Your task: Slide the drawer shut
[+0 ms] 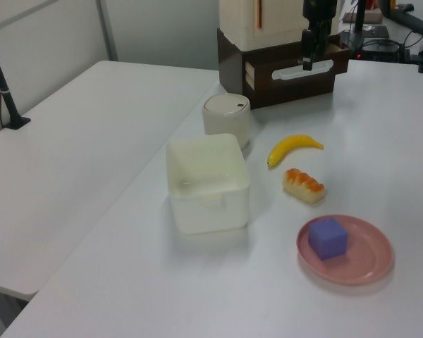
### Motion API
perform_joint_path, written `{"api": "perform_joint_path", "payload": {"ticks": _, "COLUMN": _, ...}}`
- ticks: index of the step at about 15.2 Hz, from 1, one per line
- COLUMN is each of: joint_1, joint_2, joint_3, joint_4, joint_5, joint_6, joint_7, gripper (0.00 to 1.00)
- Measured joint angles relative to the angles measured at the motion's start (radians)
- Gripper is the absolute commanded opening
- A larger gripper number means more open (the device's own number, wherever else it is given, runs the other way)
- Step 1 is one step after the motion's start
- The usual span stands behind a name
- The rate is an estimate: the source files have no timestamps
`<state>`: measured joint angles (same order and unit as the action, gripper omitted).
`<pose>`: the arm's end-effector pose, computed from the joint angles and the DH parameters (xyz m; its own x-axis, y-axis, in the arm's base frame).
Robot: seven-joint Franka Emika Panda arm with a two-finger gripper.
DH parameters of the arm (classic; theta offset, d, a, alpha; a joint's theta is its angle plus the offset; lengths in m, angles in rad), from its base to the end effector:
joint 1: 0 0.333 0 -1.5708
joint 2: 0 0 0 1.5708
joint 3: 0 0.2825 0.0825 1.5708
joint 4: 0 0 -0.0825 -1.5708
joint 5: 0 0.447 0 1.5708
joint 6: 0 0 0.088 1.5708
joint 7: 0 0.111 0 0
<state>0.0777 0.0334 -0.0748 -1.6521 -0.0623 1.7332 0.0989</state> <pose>0.6386 -0.0035 0.5370 0.9949 -0.0855 0.0536 -0.0886 -0.9943 0.0593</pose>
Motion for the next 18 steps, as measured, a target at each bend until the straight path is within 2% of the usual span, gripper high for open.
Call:
{"api": "perform_joint_path", "payload": {"ticks": 6, "joint_1": 0.0, "joint_2": 0.0, "joint_3": 0.0, "joint_4": 0.0, "joint_5": 0.0, "joint_6": -0.027, "joint_7": -0.041, "gripper": 0.0}}
{"api": "perform_joint_path", "payload": {"ticks": 18, "joint_1": 0.0, "joint_2": 0.002, "joint_3": -0.002, "joint_4": 0.0, "joint_5": 0.0, "joint_6": -0.036, "joint_7": -0.045, "gripper": 0.0}}
